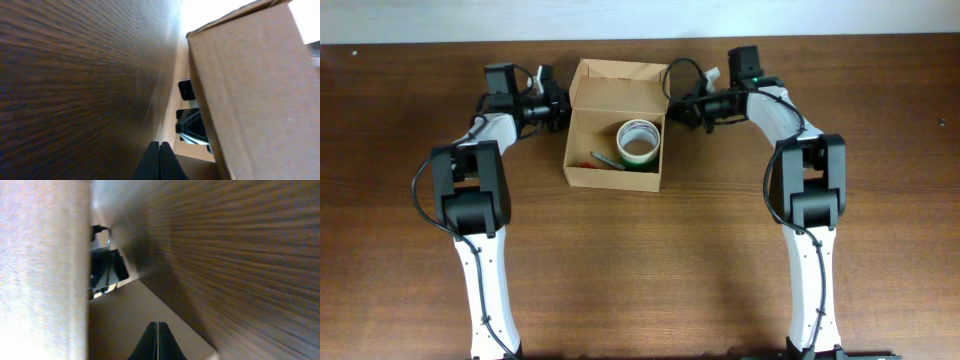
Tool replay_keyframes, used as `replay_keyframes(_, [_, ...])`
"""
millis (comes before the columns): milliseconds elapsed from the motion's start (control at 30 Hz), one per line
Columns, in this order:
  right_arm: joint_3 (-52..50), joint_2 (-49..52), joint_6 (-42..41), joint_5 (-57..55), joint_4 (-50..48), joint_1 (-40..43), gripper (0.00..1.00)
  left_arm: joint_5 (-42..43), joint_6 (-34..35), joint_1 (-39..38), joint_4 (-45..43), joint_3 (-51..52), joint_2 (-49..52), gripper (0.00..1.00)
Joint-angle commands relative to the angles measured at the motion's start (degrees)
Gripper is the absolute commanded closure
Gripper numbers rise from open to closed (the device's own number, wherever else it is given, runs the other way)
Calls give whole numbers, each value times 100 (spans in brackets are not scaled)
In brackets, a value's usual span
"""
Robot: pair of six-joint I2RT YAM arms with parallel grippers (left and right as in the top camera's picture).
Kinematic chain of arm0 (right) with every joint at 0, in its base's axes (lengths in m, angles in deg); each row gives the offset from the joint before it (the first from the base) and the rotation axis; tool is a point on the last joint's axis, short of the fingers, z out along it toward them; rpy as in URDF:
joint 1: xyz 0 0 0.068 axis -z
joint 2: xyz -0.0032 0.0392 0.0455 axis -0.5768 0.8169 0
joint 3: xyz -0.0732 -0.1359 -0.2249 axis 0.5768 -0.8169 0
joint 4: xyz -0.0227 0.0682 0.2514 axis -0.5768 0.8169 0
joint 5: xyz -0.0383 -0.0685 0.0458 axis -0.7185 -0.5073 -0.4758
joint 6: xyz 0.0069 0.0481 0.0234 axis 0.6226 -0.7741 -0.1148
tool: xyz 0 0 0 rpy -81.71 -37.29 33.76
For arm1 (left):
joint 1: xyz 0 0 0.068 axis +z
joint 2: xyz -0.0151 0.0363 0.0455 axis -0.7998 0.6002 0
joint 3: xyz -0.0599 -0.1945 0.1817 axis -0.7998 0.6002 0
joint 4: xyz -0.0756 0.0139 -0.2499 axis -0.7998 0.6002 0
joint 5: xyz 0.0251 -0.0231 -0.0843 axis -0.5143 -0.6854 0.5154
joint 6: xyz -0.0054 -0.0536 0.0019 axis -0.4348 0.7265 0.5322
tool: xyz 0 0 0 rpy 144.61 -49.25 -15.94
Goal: Pack container
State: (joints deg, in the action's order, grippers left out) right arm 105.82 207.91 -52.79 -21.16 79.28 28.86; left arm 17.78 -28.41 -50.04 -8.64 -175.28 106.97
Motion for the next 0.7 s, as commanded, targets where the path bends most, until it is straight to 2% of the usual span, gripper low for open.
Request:
replay_keyframes(0, [-15,-4,-199,345,-203,-114,96,-98,271,-208,133,42,221,98])
replay_keyframes(333, [4,-7,-363,809,-975,-118,96,-254,111,-216,225,-627,221,98])
replay_keyframes(433, [24,-7,-363,813,-979,-118,96,-485,-264,-219,828,-1010,221,98])
replay_keyframes(667, [223,-9,-605,662,-1019,-146,96,-1403,-1733,-219,3080,-1985,221,98])
